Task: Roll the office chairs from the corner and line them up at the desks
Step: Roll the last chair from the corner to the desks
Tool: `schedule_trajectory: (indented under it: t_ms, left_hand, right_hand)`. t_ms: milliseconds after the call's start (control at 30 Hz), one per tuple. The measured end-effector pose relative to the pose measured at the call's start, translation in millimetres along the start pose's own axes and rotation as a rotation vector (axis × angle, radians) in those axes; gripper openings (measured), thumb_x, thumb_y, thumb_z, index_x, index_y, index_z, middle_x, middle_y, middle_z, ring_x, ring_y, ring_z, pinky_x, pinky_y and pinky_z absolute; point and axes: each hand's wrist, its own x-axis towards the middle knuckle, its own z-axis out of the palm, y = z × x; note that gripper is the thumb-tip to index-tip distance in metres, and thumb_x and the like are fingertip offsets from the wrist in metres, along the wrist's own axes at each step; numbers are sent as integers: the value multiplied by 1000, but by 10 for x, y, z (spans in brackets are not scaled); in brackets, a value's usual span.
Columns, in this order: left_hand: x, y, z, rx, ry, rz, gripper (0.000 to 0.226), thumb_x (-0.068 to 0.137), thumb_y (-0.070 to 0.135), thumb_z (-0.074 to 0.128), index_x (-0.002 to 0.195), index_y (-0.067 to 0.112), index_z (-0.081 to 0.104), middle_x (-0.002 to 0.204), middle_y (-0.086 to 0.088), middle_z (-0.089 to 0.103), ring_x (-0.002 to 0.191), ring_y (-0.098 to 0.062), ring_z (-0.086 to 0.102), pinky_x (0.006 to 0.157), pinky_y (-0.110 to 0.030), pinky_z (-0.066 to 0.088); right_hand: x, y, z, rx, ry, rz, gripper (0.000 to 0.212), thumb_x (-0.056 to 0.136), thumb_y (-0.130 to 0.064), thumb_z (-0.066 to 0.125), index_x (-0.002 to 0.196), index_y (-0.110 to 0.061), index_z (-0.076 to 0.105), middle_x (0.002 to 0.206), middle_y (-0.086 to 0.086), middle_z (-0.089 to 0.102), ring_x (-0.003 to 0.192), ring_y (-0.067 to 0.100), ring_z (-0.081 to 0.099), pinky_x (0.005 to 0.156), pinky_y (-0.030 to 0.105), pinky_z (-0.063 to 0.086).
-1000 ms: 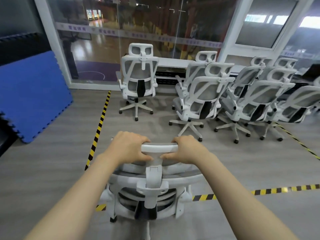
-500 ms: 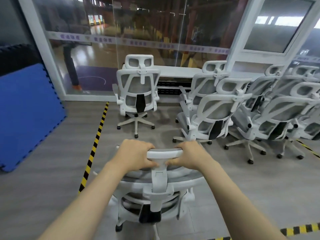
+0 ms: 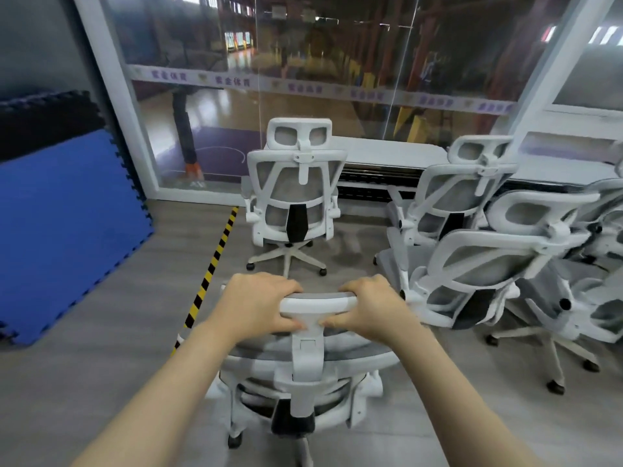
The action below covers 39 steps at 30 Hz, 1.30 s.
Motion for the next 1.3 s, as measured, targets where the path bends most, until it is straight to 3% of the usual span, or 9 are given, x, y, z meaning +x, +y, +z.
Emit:
schedule_trajectory:
  t_ms: [133, 233, 367, 467, 600, 733, 833, 967, 1300]
  left_hand:
    - [482, -301, 194, -18, 24, -6, 52, 67, 81, 49, 100, 44, 63, 82, 22, 66, 77, 0, 63, 45, -20, 33]
    - [761, -527, 330, -42, 52, 18, 51, 73, 80, 46, 102, 42, 64, 88, 20, 67, 80, -2, 63, 48, -22, 41]
    - [1066, -839, 593, -125, 244, 6, 41, 85, 69, 48, 93, 35, 70, 84, 18, 68, 76, -4, 60, 55, -21, 39]
    - [1258, -1087, 831, -245, 434, -27, 41, 96, 47, 38, 80, 28, 71, 76, 15, 68, 69, -10, 60, 57, -29, 42]
    - [1580, -1389, 1020, -357, 564, -75, 42, 94, 27, 38, 67, 21, 70, 67, 12, 65, 60, -12, 57, 54, -34, 41]
    - [1784, -1699, 1272, -761, 621, -304, 41, 93, 18, 39, 67, 12, 70, 69, 6, 64, 69, -14, 59, 63, -35, 45]
    - [1939, -1894, 1460, -1075, 654, -456, 36, 91, 19, 39, 65, 18, 64, 70, 3, 59, 72, -20, 57, 68, -32, 45]
    - [2214, -2085, 1561, -1162, 622, -496, 33, 87, 19, 40, 61, 21, 60, 65, -2, 55, 66, -20, 52, 66, -24, 43]
    - [2528, -2404, 1709, -1194, 604, -498, 34, 86, 18, 39, 61, 19, 61, 66, -13, 55, 69, -21, 53, 67, -24, 42]
  right_hand:
    - [598, 86, -65, -105, 110, -82, 78, 59, -82, 60, 117, -29, 60, 107, -10, 57, 108, 16, 41, 93, 39, 43]
    - [991, 130, -93, -130, 129, -97, 79, 59, -86, 56, 116, -31, 59, 111, -11, 58, 111, 17, 43, 96, 40, 41]
    - [1448, 232, -129, -144, 172, -160, 86, 62, -88, 48, 127, -32, 52, 119, -15, 53, 113, 13, 41, 103, 40, 37]
    - [1751, 417, -132, 63, 254, -263, 72, 65, -86, 48, 113, -33, 59, 103, -20, 52, 102, 5, 41, 95, 28, 39]
    - [2154, 571, -74, 381, 466, -301, 26, 88, -50, 52, 92, -27, 65, 91, -18, 57, 97, 5, 51, 84, 23, 40]
    - [2573, 549, 30, 837, 631, -133, 30, 89, -32, 51, 80, -7, 64, 90, -3, 62, 92, 18, 59, 85, 26, 45]
    - [2831, 491, 90, 950, 651, -45, 29, 90, -28, 51, 82, -2, 61, 88, 7, 60, 86, 16, 58, 81, 17, 43]
    - [3134, 484, 51, 1094, 674, 90, 32, 90, -22, 46, 76, 4, 56, 76, 18, 53, 71, 12, 49, 66, 15, 39]
    - [3641, 437, 6, 1157, 695, 111, 29, 80, -18, 45, 72, 9, 52, 63, -5, 53, 66, 8, 47, 60, 16, 38]
